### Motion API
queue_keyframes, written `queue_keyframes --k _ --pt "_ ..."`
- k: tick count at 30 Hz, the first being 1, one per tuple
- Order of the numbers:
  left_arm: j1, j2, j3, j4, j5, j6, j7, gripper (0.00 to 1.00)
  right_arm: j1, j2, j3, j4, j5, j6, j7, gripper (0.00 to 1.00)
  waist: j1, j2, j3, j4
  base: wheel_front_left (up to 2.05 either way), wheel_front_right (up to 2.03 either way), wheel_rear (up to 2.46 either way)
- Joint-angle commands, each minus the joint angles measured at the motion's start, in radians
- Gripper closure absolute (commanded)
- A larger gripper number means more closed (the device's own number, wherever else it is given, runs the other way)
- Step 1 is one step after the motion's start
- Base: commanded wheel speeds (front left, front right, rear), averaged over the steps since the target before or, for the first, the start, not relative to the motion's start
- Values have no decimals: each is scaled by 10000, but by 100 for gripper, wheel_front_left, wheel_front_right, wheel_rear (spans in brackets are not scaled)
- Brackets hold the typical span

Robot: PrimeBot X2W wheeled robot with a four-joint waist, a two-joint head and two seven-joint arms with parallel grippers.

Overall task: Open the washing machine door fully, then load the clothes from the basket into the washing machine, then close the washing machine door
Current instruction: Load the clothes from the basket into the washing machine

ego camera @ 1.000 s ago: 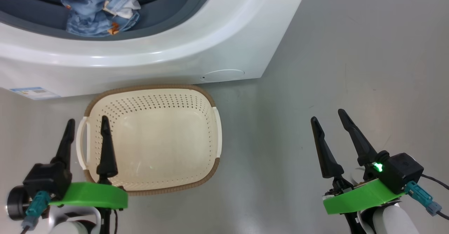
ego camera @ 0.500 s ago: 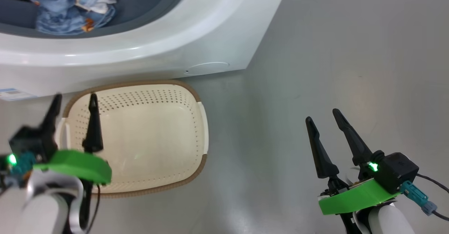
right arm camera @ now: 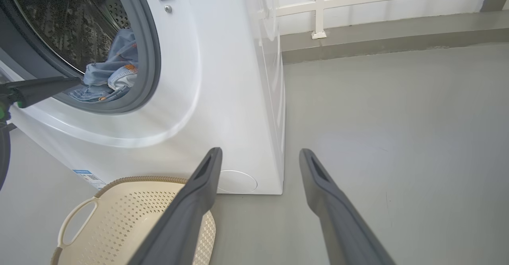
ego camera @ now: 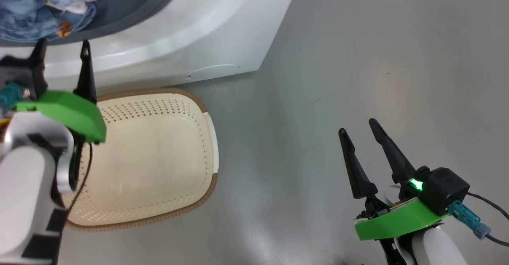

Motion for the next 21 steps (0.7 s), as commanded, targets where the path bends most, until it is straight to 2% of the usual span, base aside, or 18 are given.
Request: queue_keyframes --k 1,10,21 --pt "-441 407 261 11 139 -51 60 0 4 28 283 -207 138 62 -46 0 0 0 55 -66 0 0 0" --pt "-1868 506 -56 2133 460 -312 70 0 -50 29 345 -205 199 62 -46 0 0 0 264 -230 0 0 0" --pt "-3199 394 -464 3801 573 -666 454 0 -59 29 394 -178 197 62 -46 0 0 0 393 -237 0 0 0"
